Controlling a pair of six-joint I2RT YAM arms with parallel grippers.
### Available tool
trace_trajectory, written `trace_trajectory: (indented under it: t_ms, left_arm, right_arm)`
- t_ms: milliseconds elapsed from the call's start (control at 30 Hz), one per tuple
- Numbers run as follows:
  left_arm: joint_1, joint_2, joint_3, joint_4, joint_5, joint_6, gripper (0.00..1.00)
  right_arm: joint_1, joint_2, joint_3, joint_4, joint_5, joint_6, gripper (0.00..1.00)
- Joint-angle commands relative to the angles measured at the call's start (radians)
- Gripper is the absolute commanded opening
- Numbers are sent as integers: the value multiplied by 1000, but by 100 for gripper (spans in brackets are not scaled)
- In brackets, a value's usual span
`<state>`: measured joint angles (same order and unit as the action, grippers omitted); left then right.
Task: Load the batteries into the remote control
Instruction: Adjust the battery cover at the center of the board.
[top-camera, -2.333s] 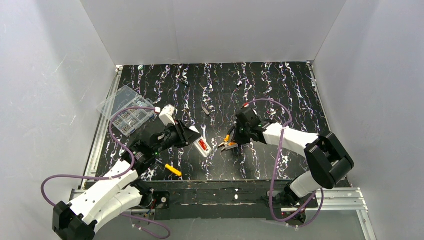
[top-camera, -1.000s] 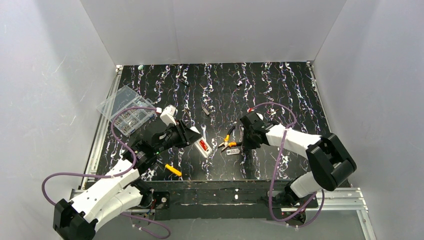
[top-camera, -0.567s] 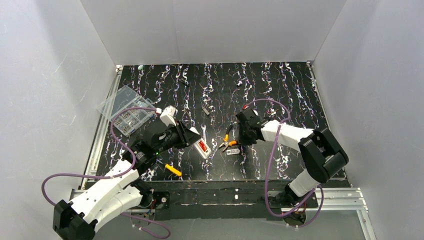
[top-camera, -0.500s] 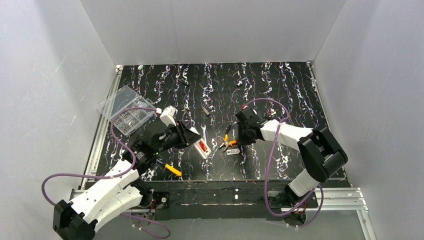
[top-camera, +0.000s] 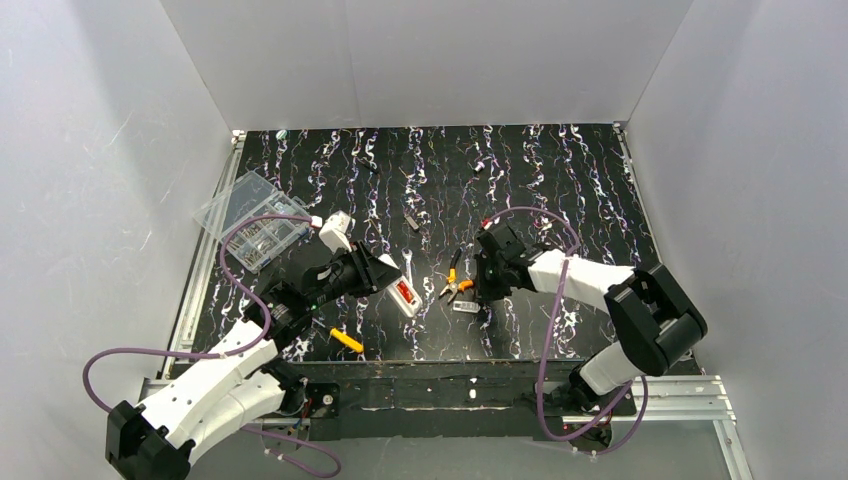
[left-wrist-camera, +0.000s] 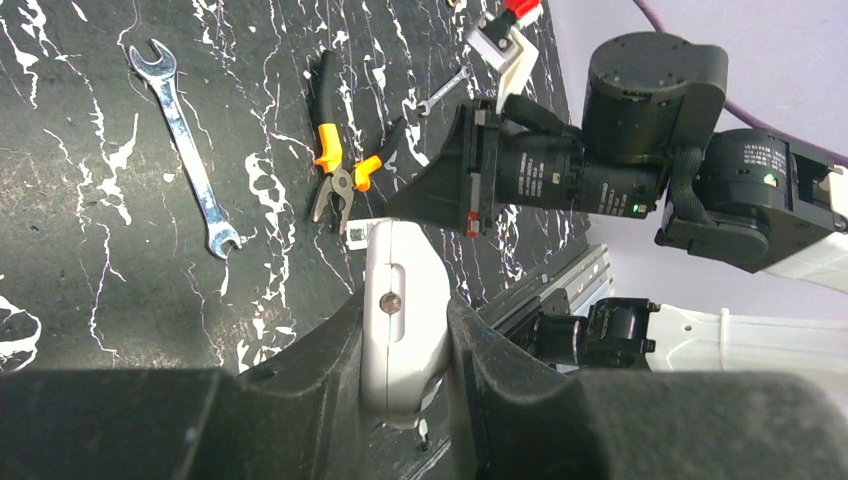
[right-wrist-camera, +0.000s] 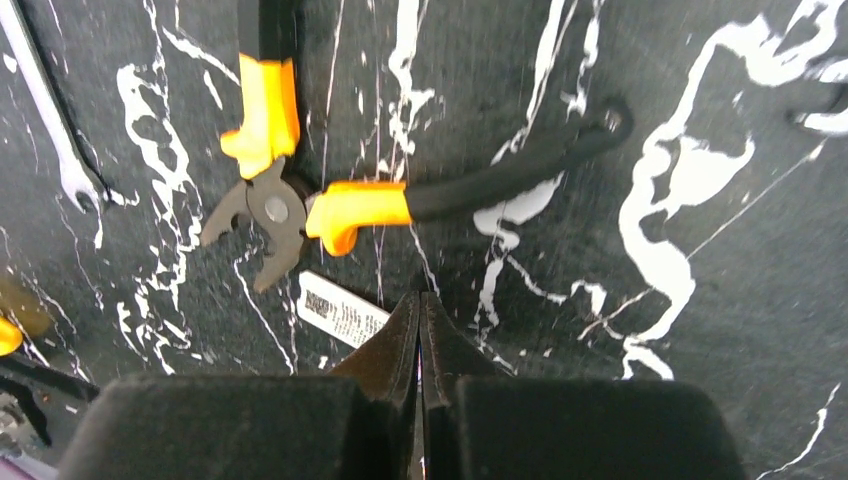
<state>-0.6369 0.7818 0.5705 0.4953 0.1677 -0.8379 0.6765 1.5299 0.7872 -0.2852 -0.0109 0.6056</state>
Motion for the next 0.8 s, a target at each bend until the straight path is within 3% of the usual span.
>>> trace_trajectory:
  t_ms: [0,233,433,500,633,767]
  left_arm:
    - [6,-5,11,48,4,0,6]
    - [6,2,3,68,13,-10,6]
    - [5,-6,3,62,8,-9,6]
    - [5,-10,3,59,6,-8,6]
    - [5,-13,1,58,3,-6,6]
    - [6,-2,1,67,5,-11,6]
  right_arm:
    - [28,-67,-52,-27,-39,41,5]
    - [54,-139,-79,-55,-21,77,6]
    - [53,-195,-64,-77,6,48,18]
    - [54,-221,-61,-77,33,21,27]
    - [66,-282,-90,-11,-22,-70,65]
    - [113,-260,-92,15,-40,-155,74]
